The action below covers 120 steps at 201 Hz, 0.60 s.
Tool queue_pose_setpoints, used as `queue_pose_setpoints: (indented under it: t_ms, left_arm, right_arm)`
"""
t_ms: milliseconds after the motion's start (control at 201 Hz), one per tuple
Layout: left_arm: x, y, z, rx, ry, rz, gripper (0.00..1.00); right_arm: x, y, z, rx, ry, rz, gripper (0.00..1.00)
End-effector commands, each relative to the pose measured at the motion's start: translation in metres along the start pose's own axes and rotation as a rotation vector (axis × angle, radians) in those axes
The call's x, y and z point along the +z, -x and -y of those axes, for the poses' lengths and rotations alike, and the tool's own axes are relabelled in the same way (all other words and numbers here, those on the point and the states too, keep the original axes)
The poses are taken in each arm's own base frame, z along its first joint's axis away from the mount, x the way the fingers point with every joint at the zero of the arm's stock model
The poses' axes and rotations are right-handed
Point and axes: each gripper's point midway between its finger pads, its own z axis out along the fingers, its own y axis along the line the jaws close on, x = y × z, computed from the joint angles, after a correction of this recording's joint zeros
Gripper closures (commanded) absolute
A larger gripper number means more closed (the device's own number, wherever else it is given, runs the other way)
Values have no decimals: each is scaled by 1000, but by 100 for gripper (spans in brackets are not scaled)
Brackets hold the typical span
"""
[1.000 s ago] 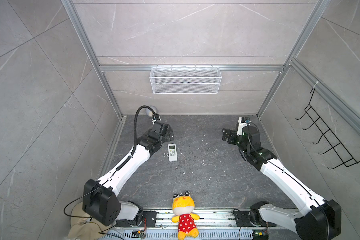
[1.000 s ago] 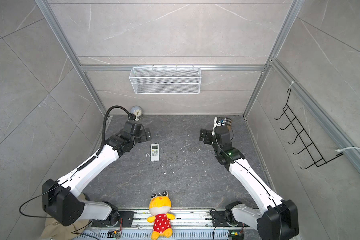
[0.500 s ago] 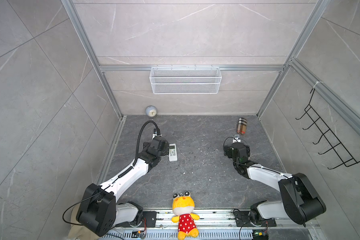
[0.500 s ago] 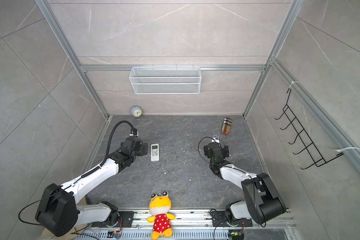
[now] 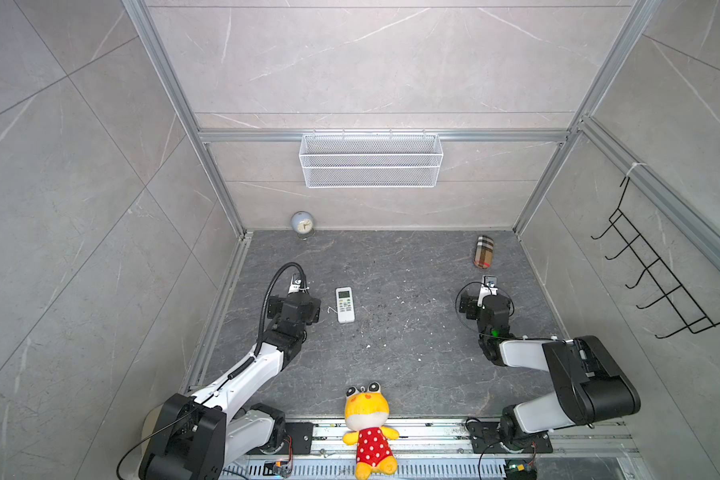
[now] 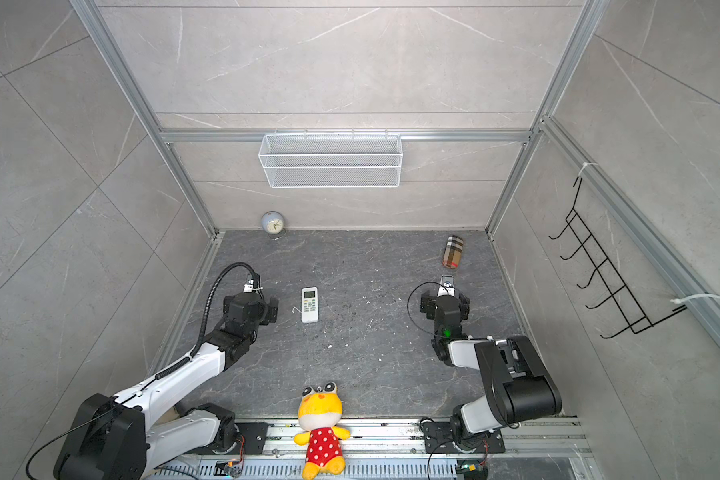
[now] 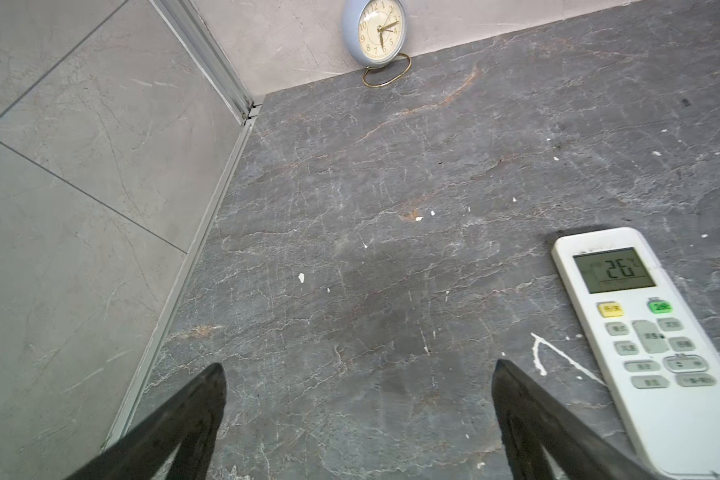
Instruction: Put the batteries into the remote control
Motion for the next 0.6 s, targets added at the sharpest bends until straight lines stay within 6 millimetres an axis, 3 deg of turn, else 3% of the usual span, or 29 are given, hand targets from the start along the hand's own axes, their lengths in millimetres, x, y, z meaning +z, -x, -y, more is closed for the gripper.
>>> queue_pose_setpoints:
  t_ms: [0, 139, 304, 593]
  left_arm:
    - [5, 5, -9, -40, 1, 77, 0]
    - [17, -18, -22, -228, -17, 152, 0]
    - [23, -16, -37, -282, 16, 189, 1]
    - [35, -12, -41, -197, 27, 204, 1]
  right_arm:
    - [-2, 8, -11, 19, 64, 51, 1]
    - [-2, 9, -11, 19, 64, 56, 1]
    - [-2, 8, -12, 19, 66, 53, 1]
    - [-2, 8, -12, 18, 68, 51, 1]
